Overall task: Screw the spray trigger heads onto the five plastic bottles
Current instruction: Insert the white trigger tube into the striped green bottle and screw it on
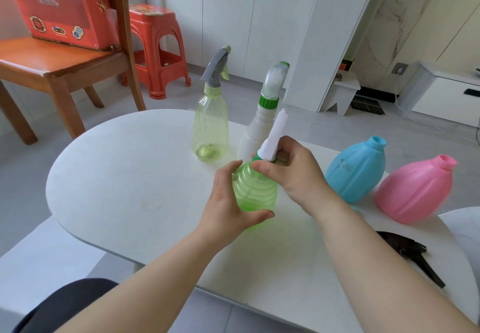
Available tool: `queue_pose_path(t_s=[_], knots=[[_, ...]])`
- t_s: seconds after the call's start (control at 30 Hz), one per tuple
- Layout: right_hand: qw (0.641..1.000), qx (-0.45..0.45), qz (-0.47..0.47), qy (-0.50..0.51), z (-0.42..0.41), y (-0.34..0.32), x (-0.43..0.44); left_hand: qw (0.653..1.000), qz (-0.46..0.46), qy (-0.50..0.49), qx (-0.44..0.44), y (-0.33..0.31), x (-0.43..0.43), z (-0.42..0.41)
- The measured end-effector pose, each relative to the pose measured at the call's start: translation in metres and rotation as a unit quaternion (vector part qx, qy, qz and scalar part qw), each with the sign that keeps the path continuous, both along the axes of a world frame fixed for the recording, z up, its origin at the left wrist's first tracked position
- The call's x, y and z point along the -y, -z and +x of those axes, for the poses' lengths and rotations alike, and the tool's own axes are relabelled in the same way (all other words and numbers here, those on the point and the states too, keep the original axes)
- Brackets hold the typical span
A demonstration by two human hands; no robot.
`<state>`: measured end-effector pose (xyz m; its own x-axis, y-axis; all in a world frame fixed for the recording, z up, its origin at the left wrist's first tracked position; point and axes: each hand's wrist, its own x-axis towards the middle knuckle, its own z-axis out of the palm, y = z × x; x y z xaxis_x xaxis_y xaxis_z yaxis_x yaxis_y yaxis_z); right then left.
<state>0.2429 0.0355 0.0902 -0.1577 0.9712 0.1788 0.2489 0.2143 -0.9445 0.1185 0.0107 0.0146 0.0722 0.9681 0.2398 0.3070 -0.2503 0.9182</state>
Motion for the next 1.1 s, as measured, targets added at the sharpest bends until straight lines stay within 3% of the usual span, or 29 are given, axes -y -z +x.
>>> queue_pose_path(t_s=[0.2,0.5,0.67,0.73,0.83,0.97,1.1], knots=[[0.998,-0.017,-0.026,-0.046,0.0,0.002,0.004,0.984,-0.071,0.16,0.001,-0.018,-0.006,-0.028],[1.0,-0.015,-0.008,0.008,0.002,0.006,0.007,0.999,-0.013,-0.023,-0.04,-0.006,0.001,0.0],[0.991,-0.024,-0.071,-0.109,0.011,-0.007,0.003,0.981,-0.097,0.166,-0.034,-0.019,-0.014,-0.022],[0.987,-0.022,-0.085,-0.137,0.012,-0.01,0.001,0.974,-0.124,0.189,-0.011,-0.02,-0.019,-0.027],[0.994,-0.011,-0.065,-0.084,0.009,-0.007,0.0,0.99,-0.084,0.108,-0.021,-0.015,-0.016,-0.017],[0.994,0.03,0.044,0.091,-0.002,0.011,0.006,0.998,-0.011,-0.035,-0.055,-0.004,-0.001,0.008],[0.989,0.029,0.062,0.133,-0.009,0.019,0.007,0.998,0.0,-0.044,-0.053,-0.002,0.0,0.014]])
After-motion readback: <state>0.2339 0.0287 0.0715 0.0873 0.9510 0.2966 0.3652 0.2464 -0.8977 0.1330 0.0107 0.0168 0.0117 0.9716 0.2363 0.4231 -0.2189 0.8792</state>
